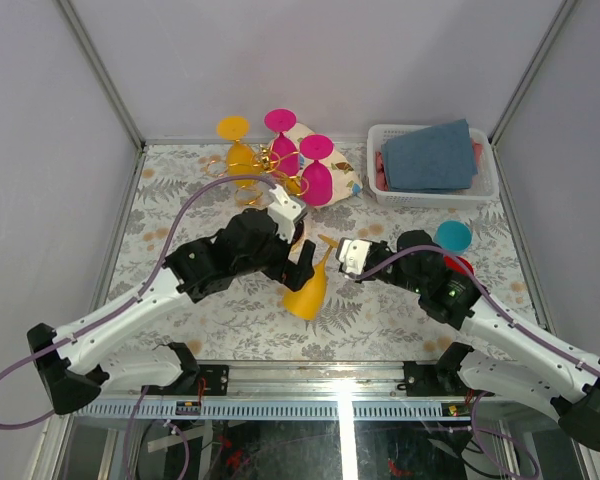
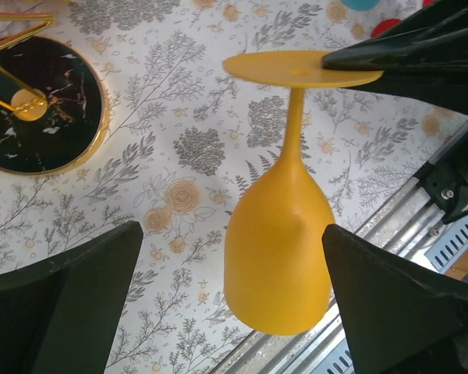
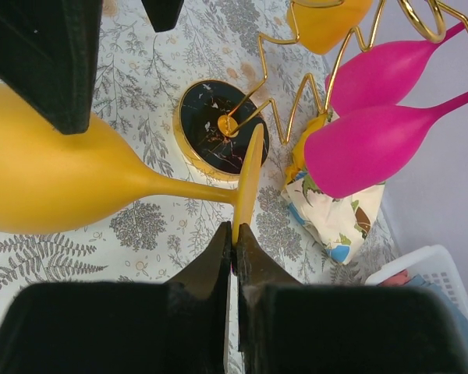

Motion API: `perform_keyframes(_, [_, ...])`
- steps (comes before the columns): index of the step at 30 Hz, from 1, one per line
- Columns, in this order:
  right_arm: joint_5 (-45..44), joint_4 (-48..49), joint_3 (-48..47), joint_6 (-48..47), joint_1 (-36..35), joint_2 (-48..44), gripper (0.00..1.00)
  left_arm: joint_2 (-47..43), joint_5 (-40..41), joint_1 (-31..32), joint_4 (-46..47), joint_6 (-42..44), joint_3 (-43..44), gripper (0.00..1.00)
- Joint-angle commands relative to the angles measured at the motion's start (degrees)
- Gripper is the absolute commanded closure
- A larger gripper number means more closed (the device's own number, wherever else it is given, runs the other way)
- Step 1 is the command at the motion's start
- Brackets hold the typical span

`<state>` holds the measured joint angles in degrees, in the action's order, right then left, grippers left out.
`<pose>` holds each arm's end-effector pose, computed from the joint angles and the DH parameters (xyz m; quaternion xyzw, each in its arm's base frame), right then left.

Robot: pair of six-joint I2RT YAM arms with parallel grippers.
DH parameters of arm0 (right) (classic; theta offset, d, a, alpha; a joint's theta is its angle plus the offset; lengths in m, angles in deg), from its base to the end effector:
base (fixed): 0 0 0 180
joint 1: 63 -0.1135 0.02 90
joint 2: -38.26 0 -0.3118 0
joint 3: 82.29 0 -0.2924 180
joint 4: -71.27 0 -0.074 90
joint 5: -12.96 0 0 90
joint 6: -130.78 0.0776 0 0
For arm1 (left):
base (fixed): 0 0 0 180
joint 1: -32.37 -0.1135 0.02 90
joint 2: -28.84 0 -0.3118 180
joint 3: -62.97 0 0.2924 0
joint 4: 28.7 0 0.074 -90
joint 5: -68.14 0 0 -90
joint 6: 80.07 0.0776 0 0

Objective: Place the wine glass upside down on the wine glass rack
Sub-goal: Turn the wine glass upside down at the wine rack.

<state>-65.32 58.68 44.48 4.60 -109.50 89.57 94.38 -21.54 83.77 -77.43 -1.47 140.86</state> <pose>0.1708 0.2029 0.3389 -0.5547 0.5319 0.1354 0.6253 0.1866 -0.2331 0.3699 0.3041 0.8391 -0.2329 0.3863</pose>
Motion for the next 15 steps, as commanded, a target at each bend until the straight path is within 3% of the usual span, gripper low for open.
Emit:
perform_keyframes(1, [2.56,5.87,0.87,0.99,-0.17,-0.65,1.00,-4.09,5.23,0.13,7.81,-2.60,-3.50,0.00])
perform_keyframes(10, [3.37,6.02,-0.83,2.09,-0.76,1.26,1.00,-10.16,-2.94,0.11,22.88,-3.26,-12.59,0.00])
perform_keyframes(15, [3.71,10.45,0.03,4.04,-2.88,0.56,1.00,-8.84,-3.90,0.11,24.94,-2.81,-14.56,0.00])
